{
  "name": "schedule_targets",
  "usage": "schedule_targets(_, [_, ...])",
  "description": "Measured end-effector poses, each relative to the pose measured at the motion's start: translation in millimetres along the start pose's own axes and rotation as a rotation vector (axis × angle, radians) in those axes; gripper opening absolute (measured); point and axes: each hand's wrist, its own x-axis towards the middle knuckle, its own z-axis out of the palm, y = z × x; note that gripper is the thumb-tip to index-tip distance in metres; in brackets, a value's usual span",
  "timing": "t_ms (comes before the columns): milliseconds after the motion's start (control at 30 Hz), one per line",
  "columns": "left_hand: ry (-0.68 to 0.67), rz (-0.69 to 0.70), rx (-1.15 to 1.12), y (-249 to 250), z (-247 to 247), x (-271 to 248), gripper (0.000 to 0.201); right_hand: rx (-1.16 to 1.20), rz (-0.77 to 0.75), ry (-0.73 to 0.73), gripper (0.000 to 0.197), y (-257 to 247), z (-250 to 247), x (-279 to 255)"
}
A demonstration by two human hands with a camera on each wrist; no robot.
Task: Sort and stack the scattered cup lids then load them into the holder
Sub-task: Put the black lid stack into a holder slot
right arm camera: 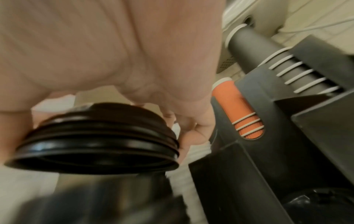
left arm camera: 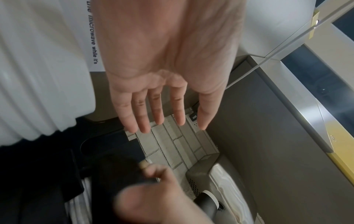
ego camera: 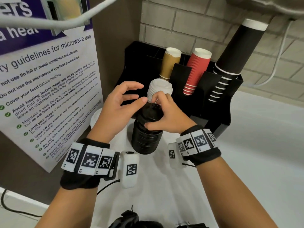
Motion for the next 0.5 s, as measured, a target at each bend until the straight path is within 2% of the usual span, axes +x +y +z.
schedule_targets(67, [-0.010, 0.005, -0.009, 0.5, 1.9, -1.1, 0.041, 0.136, -0.001, 0.089, 0.058, -2.7, -9.1, -4.5])
schedule_targets(133, [-0.086, -0.015, -0.011, -0.3, 4.7, -3.0, 0.062, 0.362, 0.012, 0.136, 0.054, -8.4, -16.5, -11.5])
schedule_targets(200, [-0.188, -0.039, -0.021, -2.2, 11.4, -5.2, 0.088, 0.544, 0.016, 0.129, 0.052, -14.5, -21.7, -19.2])
schedule_targets(233, [-0.223, -0.043, -0.038, -2.9, 15.7, -6.4, 0.095, 0.592, 0.016, 0.109, 0.053, -16.7, -23.0, -22.3])
schedule_targets(400, [-0.220, 0.001, -0.122, -0.6, 29.3, -8.1, 0.088, 0.666, 0.003, 0.013, 0.060, -18.6, -31.8, -32.0])
schedule_targets(500, [-0.240, -0.001, -0.118, -0.7, 28.0, -7.6, 0.088, 0.622, 0.010, -0.053, 0.056, -14.6, -42.7, -37.7])
